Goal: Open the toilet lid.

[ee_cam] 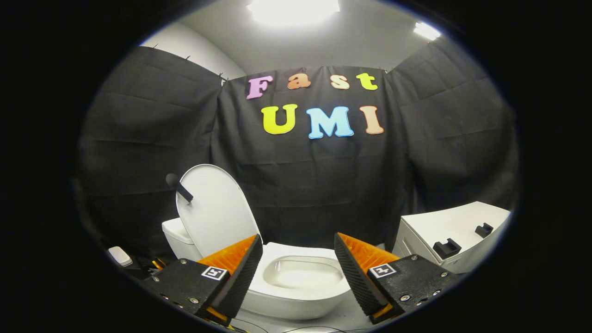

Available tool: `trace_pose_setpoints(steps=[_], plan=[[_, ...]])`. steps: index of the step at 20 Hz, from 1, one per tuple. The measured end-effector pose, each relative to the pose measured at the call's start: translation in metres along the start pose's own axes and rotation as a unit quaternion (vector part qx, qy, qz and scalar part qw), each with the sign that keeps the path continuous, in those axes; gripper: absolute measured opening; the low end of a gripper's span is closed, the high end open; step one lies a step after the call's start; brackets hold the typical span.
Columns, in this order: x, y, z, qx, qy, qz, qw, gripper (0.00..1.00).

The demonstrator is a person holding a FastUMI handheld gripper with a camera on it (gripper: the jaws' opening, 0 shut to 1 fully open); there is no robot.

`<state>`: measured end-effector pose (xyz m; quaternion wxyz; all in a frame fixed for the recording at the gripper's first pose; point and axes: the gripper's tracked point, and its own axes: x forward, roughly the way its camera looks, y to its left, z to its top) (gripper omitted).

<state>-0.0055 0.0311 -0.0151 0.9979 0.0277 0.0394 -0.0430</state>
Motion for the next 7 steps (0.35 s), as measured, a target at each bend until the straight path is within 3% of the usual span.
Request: trace_pose_setpoints(steps=[7], plan=[[0.0001, 0.0014, 0.0008, -0.005, 0.001, 0.002, 1.0, 0.96]])
